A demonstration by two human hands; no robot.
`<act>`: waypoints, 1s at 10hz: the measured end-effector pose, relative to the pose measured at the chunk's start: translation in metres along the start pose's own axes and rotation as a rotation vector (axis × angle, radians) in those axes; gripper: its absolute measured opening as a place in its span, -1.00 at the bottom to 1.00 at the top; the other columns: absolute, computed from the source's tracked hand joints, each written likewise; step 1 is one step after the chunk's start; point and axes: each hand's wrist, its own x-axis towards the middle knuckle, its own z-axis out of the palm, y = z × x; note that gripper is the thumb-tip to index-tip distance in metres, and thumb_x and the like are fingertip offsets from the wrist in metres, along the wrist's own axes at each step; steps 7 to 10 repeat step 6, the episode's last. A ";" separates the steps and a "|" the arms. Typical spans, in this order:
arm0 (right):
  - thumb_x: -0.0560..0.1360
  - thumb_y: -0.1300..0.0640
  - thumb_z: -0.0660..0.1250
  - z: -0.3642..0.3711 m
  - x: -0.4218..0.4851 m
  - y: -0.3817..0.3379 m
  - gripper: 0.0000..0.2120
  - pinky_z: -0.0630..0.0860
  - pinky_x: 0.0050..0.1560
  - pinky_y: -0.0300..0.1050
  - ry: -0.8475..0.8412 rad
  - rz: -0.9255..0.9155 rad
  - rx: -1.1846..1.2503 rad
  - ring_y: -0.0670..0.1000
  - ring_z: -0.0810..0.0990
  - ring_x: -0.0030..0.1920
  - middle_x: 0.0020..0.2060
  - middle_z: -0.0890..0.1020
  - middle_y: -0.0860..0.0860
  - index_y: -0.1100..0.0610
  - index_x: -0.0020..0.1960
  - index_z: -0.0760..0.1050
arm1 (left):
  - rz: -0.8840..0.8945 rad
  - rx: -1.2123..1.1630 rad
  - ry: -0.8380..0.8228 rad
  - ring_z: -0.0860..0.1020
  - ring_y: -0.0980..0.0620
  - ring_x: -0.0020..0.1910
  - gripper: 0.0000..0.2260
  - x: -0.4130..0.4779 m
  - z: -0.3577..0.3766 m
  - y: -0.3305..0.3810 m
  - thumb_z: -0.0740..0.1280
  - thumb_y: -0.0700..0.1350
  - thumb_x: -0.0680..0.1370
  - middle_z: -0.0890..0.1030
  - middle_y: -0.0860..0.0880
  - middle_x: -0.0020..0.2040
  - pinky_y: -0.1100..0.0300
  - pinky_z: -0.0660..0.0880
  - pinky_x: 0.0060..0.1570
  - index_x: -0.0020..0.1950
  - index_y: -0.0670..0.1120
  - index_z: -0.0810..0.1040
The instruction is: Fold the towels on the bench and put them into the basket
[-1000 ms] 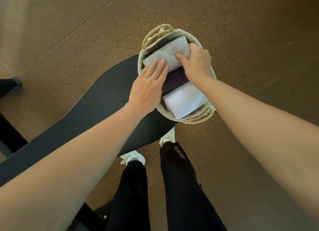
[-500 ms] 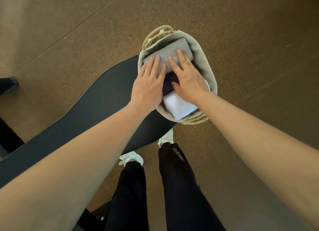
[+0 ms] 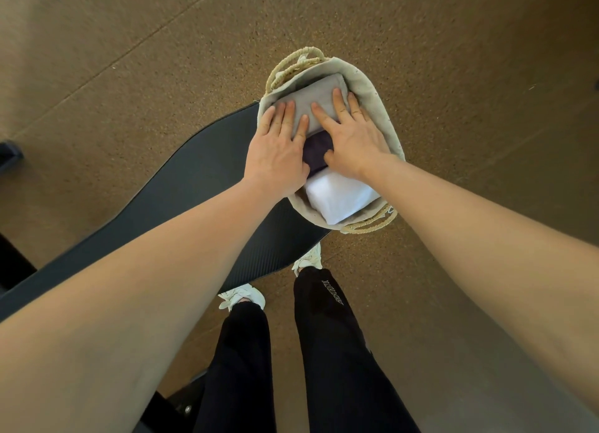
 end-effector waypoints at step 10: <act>0.51 0.05 0.34 -0.007 -0.039 -0.015 -0.29 -0.01 0.59 0.25 0.224 0.102 0.324 0.29 -0.08 0.64 0.66 0.06 0.10 -0.07 0.61 0.20 | -0.080 -0.656 0.417 0.40 -0.20 0.50 -0.54 -0.069 -0.001 -0.018 0.31 -0.22 0.53 0.42 -0.18 0.54 -0.04 0.38 0.37 0.44 -0.14 0.51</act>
